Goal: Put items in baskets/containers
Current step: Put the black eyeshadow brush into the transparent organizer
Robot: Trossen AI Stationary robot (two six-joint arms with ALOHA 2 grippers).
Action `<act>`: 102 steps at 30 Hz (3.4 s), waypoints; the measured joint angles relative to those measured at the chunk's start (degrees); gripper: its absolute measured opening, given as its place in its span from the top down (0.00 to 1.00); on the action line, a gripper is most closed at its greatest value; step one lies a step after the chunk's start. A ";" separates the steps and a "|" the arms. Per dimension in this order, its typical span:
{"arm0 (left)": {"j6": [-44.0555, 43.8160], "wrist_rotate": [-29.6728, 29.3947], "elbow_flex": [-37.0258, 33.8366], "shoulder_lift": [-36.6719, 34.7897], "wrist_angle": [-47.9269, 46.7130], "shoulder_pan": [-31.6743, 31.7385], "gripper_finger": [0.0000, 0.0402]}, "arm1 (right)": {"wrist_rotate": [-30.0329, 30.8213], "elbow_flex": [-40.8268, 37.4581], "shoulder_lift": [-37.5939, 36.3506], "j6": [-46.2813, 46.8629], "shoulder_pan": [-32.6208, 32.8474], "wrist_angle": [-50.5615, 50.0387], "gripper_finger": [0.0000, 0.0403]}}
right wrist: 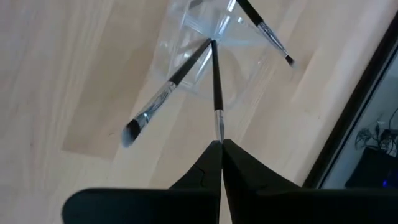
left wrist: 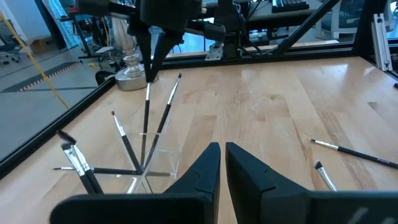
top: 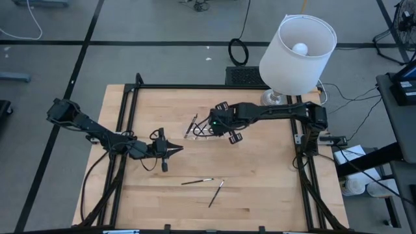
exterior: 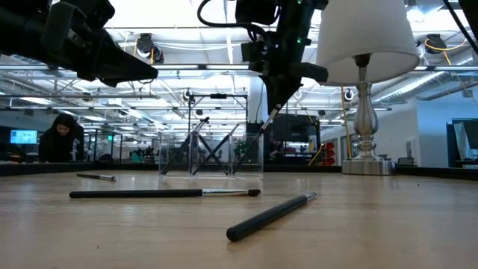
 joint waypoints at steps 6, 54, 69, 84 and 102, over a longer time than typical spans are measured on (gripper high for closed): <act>0.03 0.00 0.01 -0.01 0.01 0.00 0.91 | -0.07 -0.08 -0.21 0.94 -0.08 3.03 1.00; 0.48 -0.58 0.05 0.00 -0.42 -0.15 0.91 | 0.87 -65.09 -32.64 3.92 28.09 101.24 1.00; 2.79 -0.68 0.05 0.01 -0.39 -0.04 0.91 | -0.39 -65.16 -32.59 11.48 24.74 98.04 1.00; 3.06 -0.63 0.05 0.01 -0.37 1.25 0.91 | -4.87 -65.16 -32.07 13.89 24.01 98.80 1.00; 3.19 -0.63 0.05 0.00 -0.28 1.84 0.91 | -4.87 -65.16 -31.19 14.52 23.68 99.40 1.00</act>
